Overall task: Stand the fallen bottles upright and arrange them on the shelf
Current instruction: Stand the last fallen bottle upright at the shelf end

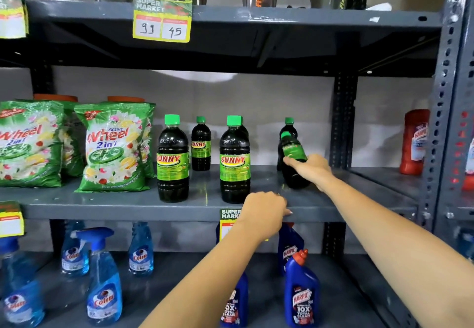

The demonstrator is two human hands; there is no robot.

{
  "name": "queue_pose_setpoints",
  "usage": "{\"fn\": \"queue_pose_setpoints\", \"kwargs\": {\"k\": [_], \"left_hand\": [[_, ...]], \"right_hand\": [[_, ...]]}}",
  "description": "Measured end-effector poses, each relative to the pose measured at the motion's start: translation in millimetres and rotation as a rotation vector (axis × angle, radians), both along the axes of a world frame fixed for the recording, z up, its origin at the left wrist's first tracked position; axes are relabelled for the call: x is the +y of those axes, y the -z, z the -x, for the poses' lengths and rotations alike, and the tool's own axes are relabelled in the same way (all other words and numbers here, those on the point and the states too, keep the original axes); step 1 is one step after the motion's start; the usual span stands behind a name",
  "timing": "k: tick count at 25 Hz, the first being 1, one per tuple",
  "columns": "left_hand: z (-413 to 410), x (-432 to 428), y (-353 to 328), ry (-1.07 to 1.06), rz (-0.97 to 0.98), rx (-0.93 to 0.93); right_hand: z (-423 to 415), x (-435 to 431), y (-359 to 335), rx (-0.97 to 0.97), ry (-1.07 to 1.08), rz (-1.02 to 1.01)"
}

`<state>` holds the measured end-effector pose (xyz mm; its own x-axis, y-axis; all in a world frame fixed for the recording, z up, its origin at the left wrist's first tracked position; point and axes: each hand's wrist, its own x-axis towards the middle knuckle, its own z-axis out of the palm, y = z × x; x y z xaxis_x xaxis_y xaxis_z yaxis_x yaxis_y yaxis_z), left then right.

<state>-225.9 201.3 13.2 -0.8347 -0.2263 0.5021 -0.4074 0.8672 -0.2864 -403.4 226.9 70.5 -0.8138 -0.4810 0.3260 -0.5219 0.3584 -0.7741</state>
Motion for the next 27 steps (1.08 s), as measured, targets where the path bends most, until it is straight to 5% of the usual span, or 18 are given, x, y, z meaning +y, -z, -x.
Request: {"fn": "queue_pose_setpoints", "kwargs": {"k": [6, 14, 21, 27], "left_hand": [[-2.7, 3.9, 6.7, 0.051, -0.04, 0.101], [2.6, 1.7, 14.1, 0.029, -0.072, 0.145], [4.6, -0.9, 18.8, 0.022, -0.135, 0.186], [6.1, -2.9, 21.0, 0.032, -0.135, 0.211]], "right_hand": [[12.1, 5.2, 23.3, 0.075, -0.033, 0.252], [5.5, 6.2, 27.3, 0.156, -0.074, 0.171], [9.2, 14.3, 26.3, -0.139, -0.3, 0.398], [8.5, 11.4, 28.5, -0.094, -0.242, 0.317]]}}
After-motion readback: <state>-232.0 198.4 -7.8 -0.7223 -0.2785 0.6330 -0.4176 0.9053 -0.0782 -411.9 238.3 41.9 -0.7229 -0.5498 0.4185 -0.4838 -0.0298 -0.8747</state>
